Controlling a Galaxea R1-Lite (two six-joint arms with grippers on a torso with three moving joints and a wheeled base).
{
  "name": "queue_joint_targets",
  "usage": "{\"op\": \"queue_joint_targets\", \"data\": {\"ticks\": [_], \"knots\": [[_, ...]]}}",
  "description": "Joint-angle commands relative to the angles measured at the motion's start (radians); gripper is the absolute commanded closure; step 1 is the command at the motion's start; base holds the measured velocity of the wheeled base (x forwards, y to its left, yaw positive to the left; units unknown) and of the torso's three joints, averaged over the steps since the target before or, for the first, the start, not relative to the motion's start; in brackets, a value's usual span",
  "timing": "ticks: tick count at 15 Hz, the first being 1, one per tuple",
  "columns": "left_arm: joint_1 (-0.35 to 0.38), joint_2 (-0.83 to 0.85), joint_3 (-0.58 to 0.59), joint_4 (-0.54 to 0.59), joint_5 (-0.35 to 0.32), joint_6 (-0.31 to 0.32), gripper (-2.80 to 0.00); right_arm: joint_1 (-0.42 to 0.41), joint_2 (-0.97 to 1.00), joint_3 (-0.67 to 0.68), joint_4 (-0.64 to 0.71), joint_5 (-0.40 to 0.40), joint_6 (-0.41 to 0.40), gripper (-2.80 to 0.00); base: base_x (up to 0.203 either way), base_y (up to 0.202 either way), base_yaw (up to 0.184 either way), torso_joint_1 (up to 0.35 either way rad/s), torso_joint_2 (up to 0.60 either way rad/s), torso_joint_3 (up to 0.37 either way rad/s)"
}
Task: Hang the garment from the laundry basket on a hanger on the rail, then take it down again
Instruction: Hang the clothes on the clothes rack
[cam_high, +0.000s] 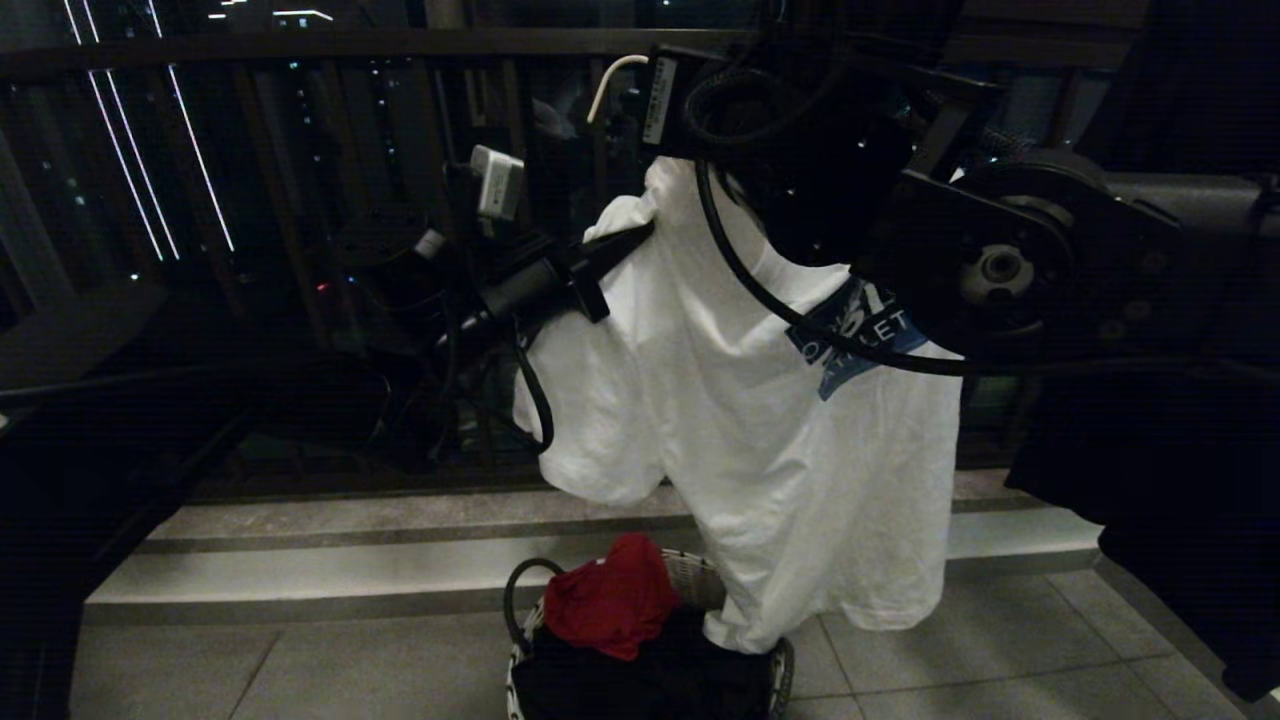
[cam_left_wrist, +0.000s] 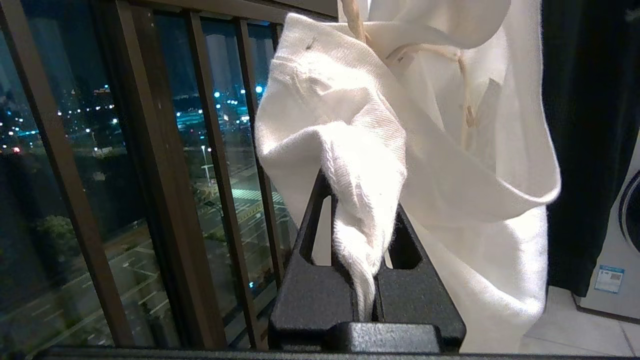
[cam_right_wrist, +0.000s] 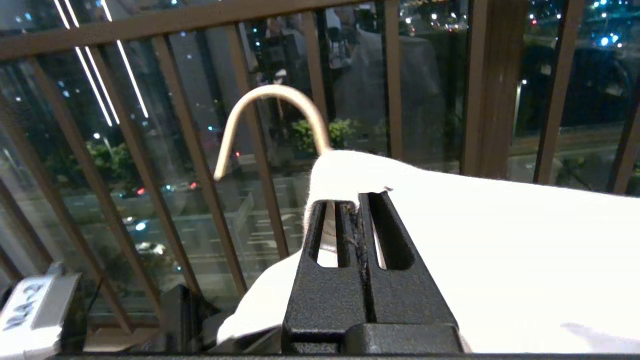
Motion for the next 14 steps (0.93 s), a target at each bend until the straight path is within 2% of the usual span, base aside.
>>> {"op": "queue_joint_targets", "data": {"ticks": [1, 10, 12, 14], "knots": [[0.0, 0.002, 0.0, -0.008, -0.004, -0.002, 0.0, 0.012, 0.01, 0.0, -0.002, -0.01, 0.0, 0.0, 0.0, 0.0, 0.0, 0.0, 0.0, 0.0], [0.0, 0.012, -0.014, -0.005, 0.009, 0.001, 0.0, 0.062, 0.018, 0.0, -0.002, -0.039, 0.0, 0.0, 0.0, 0.0, 0.0, 0.0, 0.0, 0.0], [0.0, 0.011, -0.014, -0.004, 0.008, 0.001, 0.0, 0.041, 0.005, 0.0, -0.002, -0.047, -0.001, 0.0, 0.0, 0.0, 0.0, 0.0, 0.0, 0.0], [-0.002, 0.01, -0.009, -0.005, 0.007, 0.002, 0.0, -0.019, -0.025, 0.0, -0.001, -0.048, -0.007, 0.0, 0.0, 0.0, 0.0, 0.0, 0.0, 0.0]]}}
